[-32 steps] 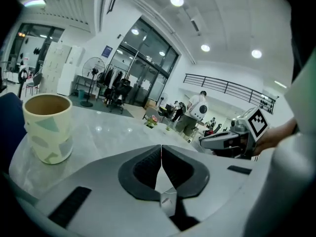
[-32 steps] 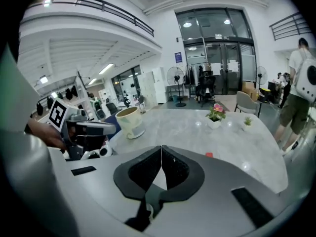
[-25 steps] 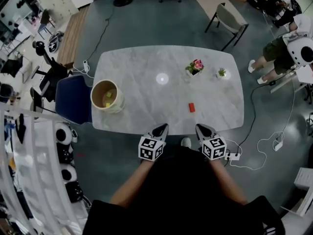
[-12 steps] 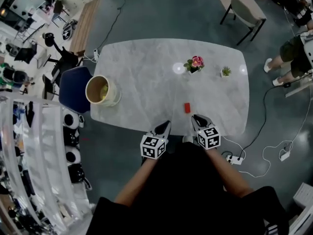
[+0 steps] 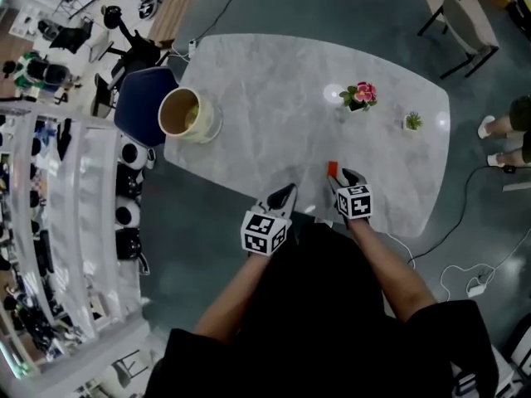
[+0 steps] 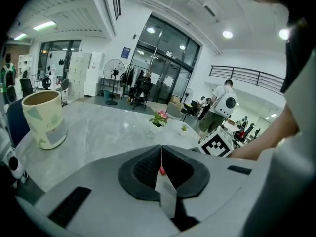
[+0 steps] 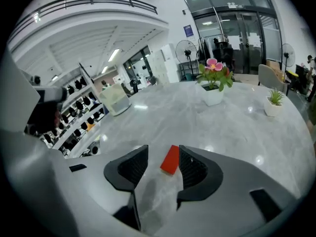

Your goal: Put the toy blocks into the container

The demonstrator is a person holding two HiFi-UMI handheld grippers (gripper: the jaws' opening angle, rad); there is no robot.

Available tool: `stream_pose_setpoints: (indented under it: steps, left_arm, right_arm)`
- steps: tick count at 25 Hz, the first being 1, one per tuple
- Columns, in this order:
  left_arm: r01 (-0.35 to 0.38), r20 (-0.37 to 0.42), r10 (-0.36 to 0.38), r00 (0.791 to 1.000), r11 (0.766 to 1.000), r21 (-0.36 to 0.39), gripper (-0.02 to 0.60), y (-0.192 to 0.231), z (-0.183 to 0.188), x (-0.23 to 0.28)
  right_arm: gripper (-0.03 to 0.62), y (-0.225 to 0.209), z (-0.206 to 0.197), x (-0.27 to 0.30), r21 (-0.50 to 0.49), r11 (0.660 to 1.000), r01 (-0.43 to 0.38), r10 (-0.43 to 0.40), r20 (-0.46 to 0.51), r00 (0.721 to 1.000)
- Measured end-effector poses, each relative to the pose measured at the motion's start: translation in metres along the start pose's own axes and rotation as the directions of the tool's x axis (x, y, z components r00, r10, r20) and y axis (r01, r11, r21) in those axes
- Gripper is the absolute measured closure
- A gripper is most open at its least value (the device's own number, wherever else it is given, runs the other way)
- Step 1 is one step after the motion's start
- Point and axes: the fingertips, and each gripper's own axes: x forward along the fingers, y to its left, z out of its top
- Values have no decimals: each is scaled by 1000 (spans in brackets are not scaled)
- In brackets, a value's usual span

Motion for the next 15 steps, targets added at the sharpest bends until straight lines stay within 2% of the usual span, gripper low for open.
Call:
stream_pose_setpoints:
  steps: [4, 10, 15]
  left_arm:
    - [-40, 14, 40, 999, 999, -27, 575, 0, -1, -2]
    - [-54, 5, 55, 999, 995, -79, 575, 9, -15, -6]
    - [-65, 8, 65, 998, 997, -41, 575, 11, -18, -13]
  right_arm:
    - [406, -9, -15, 23, -18, 1000, 3, -4, -74, 997]
    - [385, -10, -25, 47, -22, 999, 32, -35, -139, 990]
    - [381, -14, -27, 57, -41, 996, 74, -80, -165, 983]
